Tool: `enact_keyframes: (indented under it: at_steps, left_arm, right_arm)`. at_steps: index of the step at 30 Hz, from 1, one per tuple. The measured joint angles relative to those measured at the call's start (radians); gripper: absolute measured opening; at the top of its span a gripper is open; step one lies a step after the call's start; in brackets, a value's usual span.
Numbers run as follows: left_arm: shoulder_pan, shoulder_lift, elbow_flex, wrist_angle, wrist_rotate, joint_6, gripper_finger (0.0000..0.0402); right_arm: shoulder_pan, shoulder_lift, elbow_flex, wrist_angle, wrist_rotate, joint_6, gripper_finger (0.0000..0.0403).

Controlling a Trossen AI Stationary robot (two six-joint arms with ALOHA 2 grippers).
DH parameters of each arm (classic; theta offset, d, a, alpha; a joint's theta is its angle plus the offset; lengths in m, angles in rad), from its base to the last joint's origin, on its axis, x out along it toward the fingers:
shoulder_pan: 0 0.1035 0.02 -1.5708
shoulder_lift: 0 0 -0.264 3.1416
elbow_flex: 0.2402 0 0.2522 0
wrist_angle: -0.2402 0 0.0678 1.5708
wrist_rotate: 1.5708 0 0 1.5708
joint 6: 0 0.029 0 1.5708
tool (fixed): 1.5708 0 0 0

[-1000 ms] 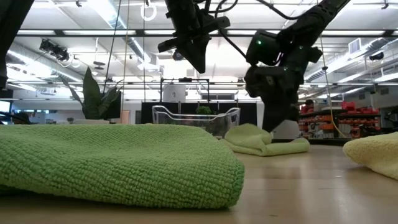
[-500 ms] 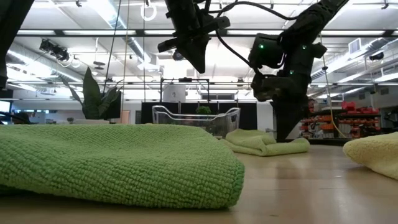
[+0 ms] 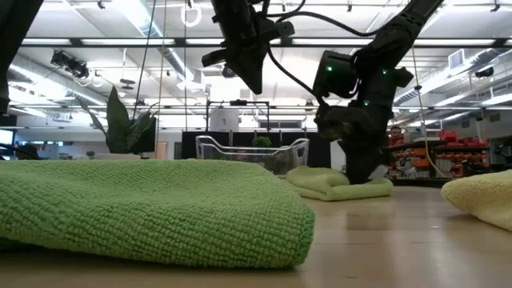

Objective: Fold microfiber towels
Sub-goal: Fold the light green microfiber cloth

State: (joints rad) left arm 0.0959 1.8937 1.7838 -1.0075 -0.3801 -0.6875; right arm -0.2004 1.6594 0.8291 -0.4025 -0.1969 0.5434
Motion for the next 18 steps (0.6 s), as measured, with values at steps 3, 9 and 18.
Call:
enact_keyframes:
  at_steps: [3,9,18]
  left_arm:
    - [0.0,-0.029,0.0,-0.01,-0.003,0.001,0.0008]
    - [0.0,-0.122,0.001,-0.032,-0.077,-0.002,0.0021]
    - [0.0,-0.202,0.001,-0.046,-0.125,-0.003,0.0012]
  right_arm:
    - [0.001,0.001,0.0,0.076,-0.055,0.015,0.0]
    - [0.0,0.001,0.0,0.14,-0.074,0.034,0.0]
    - [0.001,0.001,0.0,0.245,-0.112,0.081,0.0]
